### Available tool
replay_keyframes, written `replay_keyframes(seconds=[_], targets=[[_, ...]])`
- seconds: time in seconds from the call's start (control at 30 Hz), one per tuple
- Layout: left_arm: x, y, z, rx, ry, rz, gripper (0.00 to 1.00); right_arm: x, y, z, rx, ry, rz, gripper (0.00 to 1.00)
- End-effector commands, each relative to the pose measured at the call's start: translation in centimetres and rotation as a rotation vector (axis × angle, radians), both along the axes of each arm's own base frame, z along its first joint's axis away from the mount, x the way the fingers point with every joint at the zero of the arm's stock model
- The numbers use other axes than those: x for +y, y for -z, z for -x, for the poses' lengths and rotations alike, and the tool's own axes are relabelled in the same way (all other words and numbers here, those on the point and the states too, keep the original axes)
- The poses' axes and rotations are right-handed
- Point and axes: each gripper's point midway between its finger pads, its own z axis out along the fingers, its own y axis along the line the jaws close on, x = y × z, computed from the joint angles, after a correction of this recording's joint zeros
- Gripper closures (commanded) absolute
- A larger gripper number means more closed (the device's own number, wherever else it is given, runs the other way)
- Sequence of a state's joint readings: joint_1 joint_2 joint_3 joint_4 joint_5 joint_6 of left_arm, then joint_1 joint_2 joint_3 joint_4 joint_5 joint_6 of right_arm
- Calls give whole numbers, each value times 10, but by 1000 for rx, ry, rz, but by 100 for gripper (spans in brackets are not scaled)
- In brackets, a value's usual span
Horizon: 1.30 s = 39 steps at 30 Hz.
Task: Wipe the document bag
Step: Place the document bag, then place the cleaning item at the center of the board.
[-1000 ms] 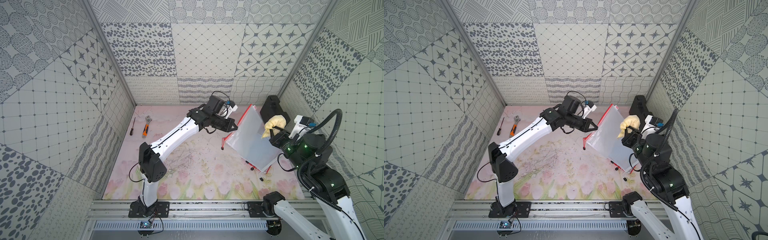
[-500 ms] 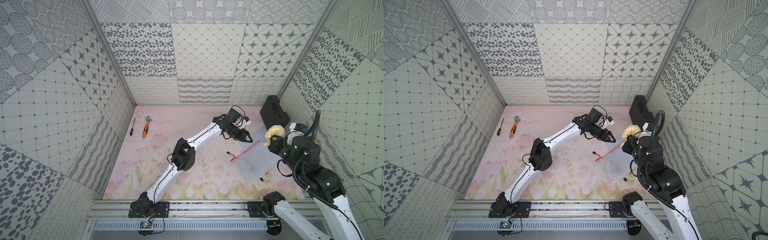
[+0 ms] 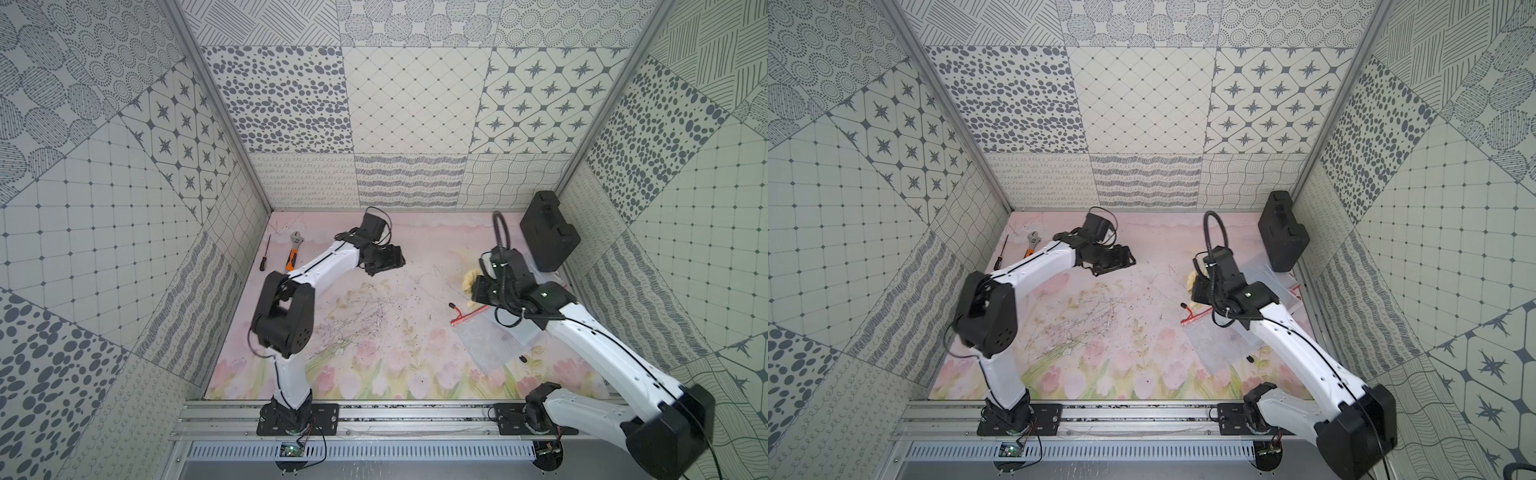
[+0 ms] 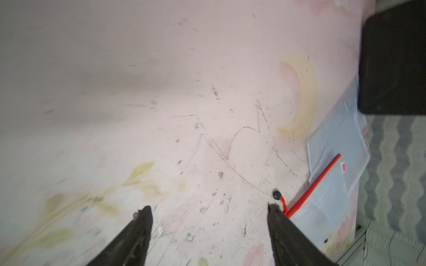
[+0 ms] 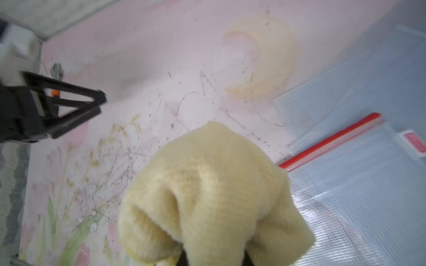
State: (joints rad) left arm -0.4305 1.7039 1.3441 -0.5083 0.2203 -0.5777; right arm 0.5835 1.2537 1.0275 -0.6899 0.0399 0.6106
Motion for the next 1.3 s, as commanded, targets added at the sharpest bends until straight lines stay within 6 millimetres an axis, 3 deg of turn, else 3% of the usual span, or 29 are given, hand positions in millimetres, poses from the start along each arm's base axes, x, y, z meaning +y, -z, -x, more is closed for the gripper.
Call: replay_keyframes(seconds=[0.0, 0.17, 0.3, 0.33, 0.43, 0.53, 0.63, 0.8, 0.97, 1.03, 1.13, 1.2, 1.27], targets=[[126, -74, 38, -303, -420, -148, 5, 76, 7, -30, -19, -163, -5, 99], [169, -78, 88, -352, -486, -251, 1, 142, 79, -62, 88, -254, 48, 99], [190, -71, 109, -330, -521, -318, 1, 163, 121, -72, 152, -292, 120, 97], [192, -69, 111, -328, -525, -322, 1, 166, 125, -73, 154, -298, 130, 92], [193, -64, 112, -329, -533, -311, 1, 170, 131, -75, 154, -312, 154, 61], [191, -62, 108, -319, -530, -310, 1, 169, 117, -73, 127, -322, 159, 34], [190, -66, 101, -313, -529, -320, 1, 169, 80, -73, 53, -342, 128, 2], [188, -75, 92, -314, -528, -332, 1, 171, 6, -68, -122, -402, 28, 2], [187, -78, 90, -302, -522, -336, 1, 157, -43, -53, -263, -379, -88, 2], [189, -78, 92, -302, -529, -340, 1, 154, -46, -46, -281, -403, -128, 2], [189, -77, 91, -307, -534, -334, 1, 142, -17, -36, -170, -402, -86, 2], [191, -83, 93, -312, -511, -364, 1, 119, -14, -29, -201, -318, -87, 2], [207, -92, 96, -344, -522, -468, 1, 82, -31, -24, -314, -190, -92, 2]])
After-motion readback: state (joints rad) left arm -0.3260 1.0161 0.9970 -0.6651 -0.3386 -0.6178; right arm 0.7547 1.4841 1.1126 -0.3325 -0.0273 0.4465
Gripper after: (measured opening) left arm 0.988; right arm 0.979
